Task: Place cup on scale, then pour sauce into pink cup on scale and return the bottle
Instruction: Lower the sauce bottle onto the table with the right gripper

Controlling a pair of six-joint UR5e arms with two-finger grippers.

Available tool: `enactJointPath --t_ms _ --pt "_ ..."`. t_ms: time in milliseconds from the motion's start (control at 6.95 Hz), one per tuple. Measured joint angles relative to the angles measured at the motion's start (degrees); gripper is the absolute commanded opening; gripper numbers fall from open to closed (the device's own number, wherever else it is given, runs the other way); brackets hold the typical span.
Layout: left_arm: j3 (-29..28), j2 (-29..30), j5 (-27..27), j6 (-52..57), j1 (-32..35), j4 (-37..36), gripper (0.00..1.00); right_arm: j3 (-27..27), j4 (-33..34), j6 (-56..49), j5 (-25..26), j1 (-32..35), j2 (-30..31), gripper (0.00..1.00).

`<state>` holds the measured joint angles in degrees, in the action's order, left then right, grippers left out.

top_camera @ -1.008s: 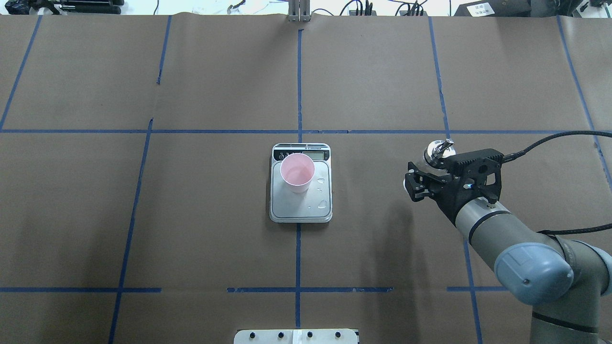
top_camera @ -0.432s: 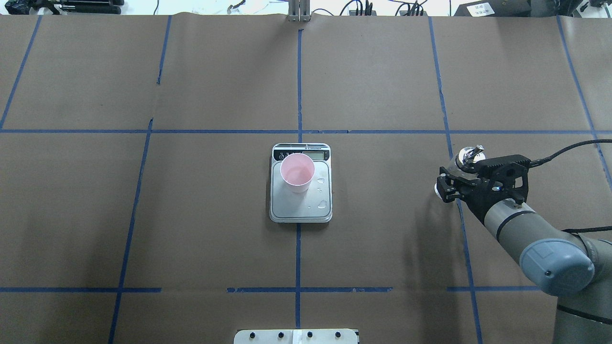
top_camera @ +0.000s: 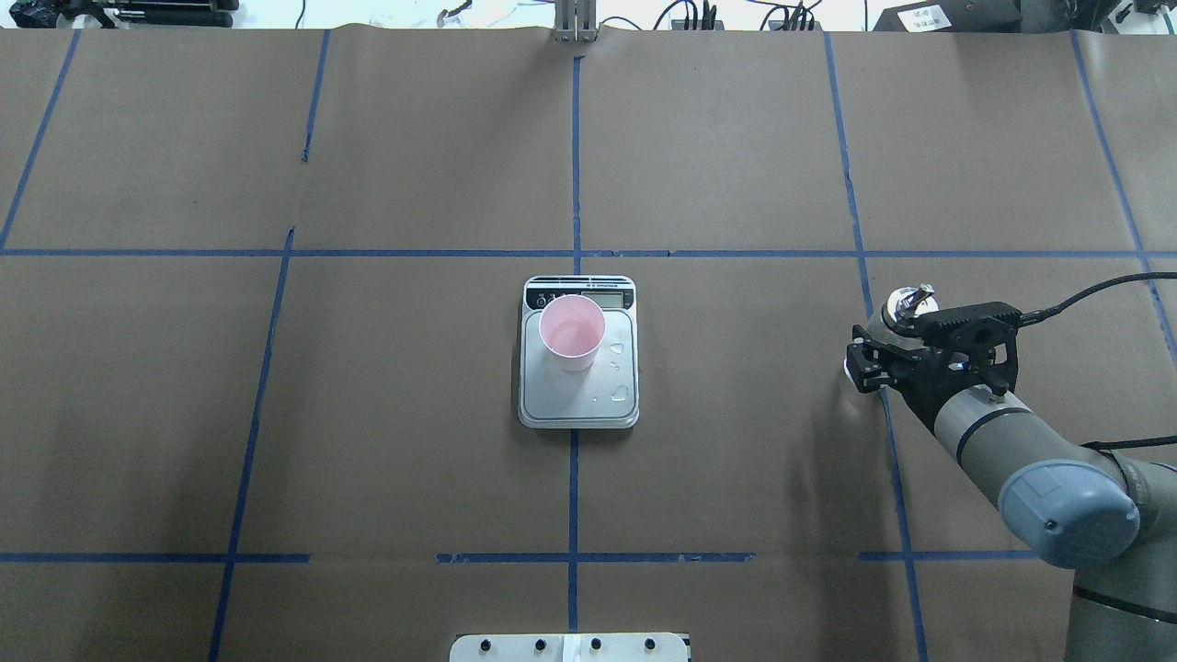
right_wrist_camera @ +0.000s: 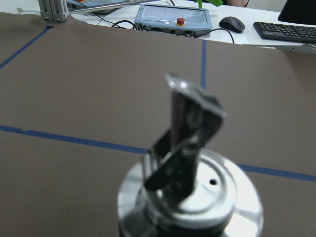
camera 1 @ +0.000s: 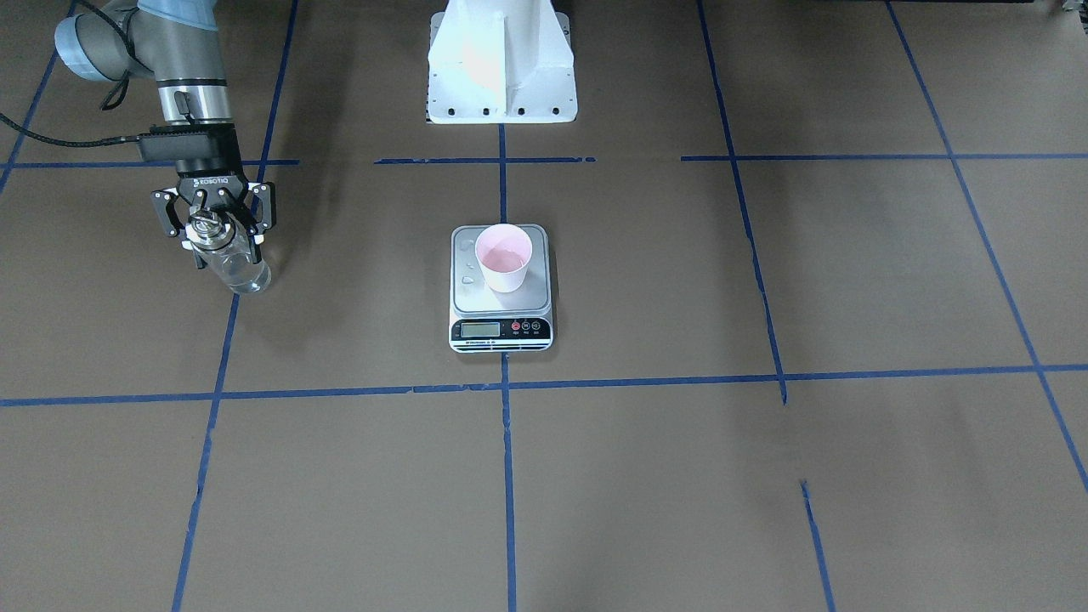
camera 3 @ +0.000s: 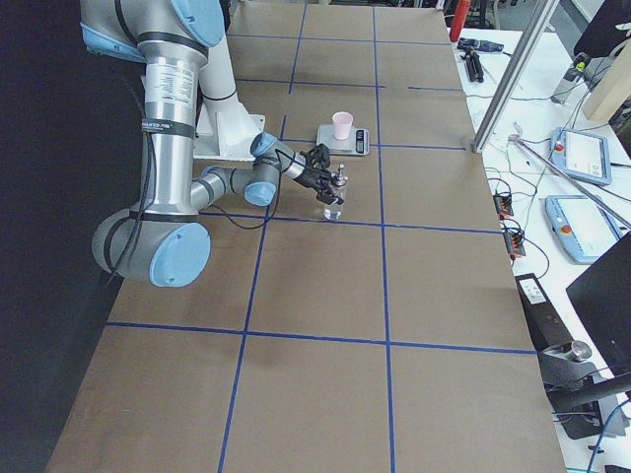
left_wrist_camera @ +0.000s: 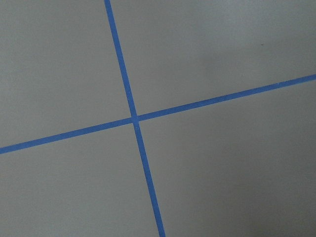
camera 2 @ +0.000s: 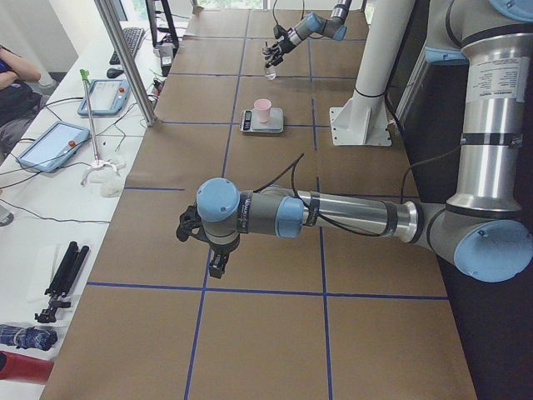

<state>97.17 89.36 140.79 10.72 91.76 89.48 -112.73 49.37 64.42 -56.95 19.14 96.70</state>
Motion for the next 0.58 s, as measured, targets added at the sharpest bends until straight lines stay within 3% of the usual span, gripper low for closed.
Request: enactJointPath --t_ms 288,432,576 --pt "0.04 0.02 -0.07 0.00 0.00 -0.01 1.00 0.30 -0.04 1.33 0.01 -0.09 -0.39 0.51" --pt "0.04 0.03 -0.07 0.00 0.00 -0.01 1.00 0.47 -0.08 1.98 0.05 -0.12 -0.56 0.67" --pt "0.04 0.03 -0.08 0.00 0.00 -0.01 1.00 0.51 -0.12 2.24 0.08 -0.14 -0.67 0.69"
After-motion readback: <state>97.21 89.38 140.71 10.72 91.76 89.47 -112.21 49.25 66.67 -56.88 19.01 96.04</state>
